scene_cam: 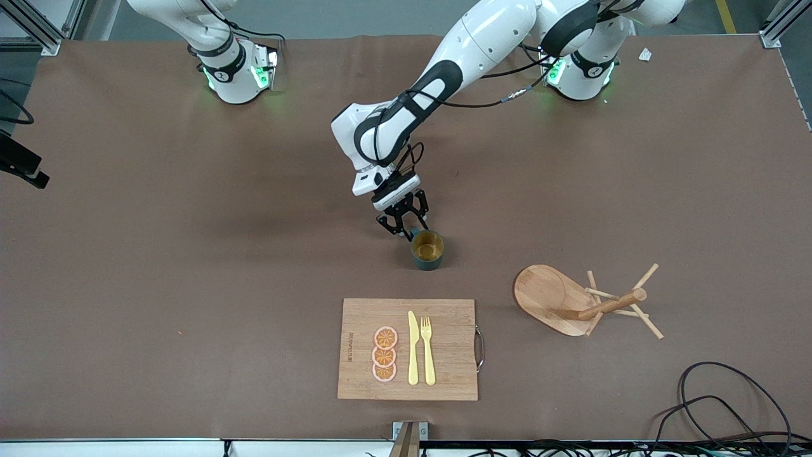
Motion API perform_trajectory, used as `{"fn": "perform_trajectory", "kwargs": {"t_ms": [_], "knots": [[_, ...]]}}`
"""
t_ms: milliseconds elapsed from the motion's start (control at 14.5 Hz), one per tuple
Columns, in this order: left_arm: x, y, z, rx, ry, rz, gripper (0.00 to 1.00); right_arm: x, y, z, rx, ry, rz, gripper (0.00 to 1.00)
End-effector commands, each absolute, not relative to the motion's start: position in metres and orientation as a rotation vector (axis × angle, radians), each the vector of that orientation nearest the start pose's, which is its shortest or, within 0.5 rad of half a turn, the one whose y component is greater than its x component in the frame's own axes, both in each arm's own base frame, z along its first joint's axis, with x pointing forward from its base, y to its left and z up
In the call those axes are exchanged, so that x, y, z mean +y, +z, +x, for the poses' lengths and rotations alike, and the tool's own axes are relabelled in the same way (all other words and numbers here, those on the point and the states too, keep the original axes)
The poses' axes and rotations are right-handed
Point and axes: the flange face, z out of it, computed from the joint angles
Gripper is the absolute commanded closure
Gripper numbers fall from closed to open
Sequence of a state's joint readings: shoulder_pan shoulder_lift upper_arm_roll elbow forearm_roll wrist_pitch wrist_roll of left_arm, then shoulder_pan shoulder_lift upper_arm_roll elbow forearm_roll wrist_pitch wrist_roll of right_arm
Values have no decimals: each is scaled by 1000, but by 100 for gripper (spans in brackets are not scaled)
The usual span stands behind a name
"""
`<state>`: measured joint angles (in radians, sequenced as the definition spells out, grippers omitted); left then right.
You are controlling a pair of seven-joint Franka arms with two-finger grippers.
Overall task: Pass cup and hang on rack
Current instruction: 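Lower the left gripper onto the mug handle and grasp it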
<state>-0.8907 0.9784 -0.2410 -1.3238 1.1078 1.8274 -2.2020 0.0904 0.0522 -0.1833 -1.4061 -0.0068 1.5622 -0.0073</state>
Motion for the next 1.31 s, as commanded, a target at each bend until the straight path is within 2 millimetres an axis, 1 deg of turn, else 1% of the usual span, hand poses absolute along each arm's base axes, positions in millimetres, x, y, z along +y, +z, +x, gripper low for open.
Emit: {"fn": "perform_trajectory", "kwargs": {"t_ms": [0, 69, 138, 276, 414, 553, 622, 691, 760, 829, 898, 1036, 1174, 1243], "knots": [[-593, 147, 406, -747, -1148, -2506, 51, -55, 676, 567, 126, -166, -3174, 0], [-593, 145, 405, -750, -1147, -2506, 56, -56, 676, 567, 128, -166, -3174, 0], [-592, 144, 405, -749, -1147, -2505, 63, -57, 676, 567, 130, -169, -3174, 0], [-593, 147, 405, -744, -1147, -2509, 76, -57, 676, 567, 130, -169, -3174, 0], [-593, 148, 406, -742, -1147, -2513, 86, -57, 676, 567, 130, -169, -3174, 0], [-595, 154, 408, -729, -1146, -2527, 100, -57, 675, 568, 130, -166, -3174, 0], [-595, 157, 412, -719, -1144, -2527, 100, -56, 676, 567, 128, -169, -3173, 0], [-595, 170, 420, -727, -1150, -2533, 100, -57, 676, 567, 130, -169, -3174, 0], [-596, 178, 426, -735, -1141, -2542, 100, -57, 676, 567, 130, -169, -3174, 0], [-596, 191, 434, -769, -1134, -2551, 100, -57, 676, 567, 130, -169, -3174, 0], [-589, 210, 449, -834, -1118, -2554, 100, -57, 676, 567, 130, -169, -3174, 0], [-582, 243, 466, -961, -1052, -2587, 100, -57, 676, 567, 130, -169, -3174, 0], [-570, 288, 486, -1112, -989, -2623, 100, -56, 676, 567, 130, -169, -3173, 0], [-561, 315, 497, -1200, -953, -2632, 100, -56, 676, 567, 133, -169, -3172, 0]]}}
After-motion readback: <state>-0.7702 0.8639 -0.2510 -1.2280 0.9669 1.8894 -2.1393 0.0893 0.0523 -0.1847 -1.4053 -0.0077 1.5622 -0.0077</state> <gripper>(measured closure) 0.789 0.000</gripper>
